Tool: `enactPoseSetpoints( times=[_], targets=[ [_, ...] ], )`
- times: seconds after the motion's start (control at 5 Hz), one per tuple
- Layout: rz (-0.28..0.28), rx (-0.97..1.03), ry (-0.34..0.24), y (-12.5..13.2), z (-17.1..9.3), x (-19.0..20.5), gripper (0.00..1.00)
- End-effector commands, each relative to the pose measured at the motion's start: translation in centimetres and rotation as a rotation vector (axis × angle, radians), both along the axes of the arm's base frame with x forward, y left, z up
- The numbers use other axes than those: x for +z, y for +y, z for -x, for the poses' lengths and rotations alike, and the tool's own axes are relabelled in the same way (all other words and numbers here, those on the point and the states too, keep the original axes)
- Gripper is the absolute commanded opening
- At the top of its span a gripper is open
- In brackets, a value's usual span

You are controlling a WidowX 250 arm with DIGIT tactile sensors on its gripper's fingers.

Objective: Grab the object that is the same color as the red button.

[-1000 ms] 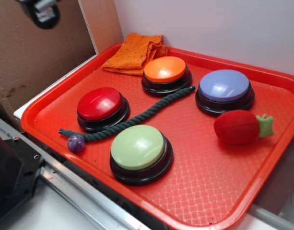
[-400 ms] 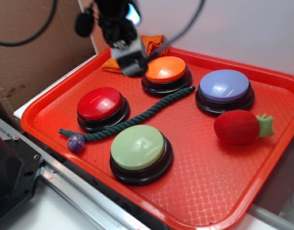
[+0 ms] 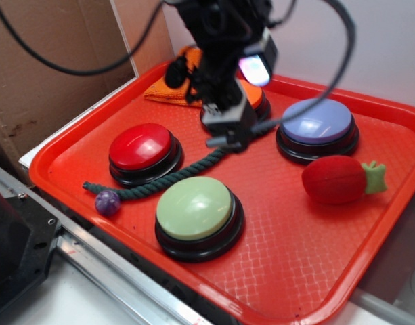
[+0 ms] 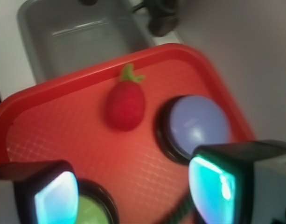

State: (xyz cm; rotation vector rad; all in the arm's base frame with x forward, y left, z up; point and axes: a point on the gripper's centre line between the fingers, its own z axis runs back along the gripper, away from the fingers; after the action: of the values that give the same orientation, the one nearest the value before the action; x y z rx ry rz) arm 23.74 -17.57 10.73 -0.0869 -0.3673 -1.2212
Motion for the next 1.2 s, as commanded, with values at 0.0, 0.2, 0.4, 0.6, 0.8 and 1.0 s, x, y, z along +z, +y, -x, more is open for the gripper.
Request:
enactPoseSetpoints(
  times=[0.0,0.2,0.4,0.6,0.8,1.0],
  targets=[
    [0.039,-0.07,0.003,-2.8,-2.2,-0.7,1.0],
    [0.022,-0.085,0.019,-3.7,-3.0,-2.2,1.0],
    [0.004,-0.104,0.039,-4.4,-3.7,-3.4,1.0],
    [-0.015,-0.133,0.046,-4.8,-3.7,-4.8,1.0],
    [-0.023,-0.178,0.043,-5.2,-3.1,-5.5,1.0],
    [-0.036,-0.189,0.036,-5.5,-2.6,-5.9,1.0]
  ],
)
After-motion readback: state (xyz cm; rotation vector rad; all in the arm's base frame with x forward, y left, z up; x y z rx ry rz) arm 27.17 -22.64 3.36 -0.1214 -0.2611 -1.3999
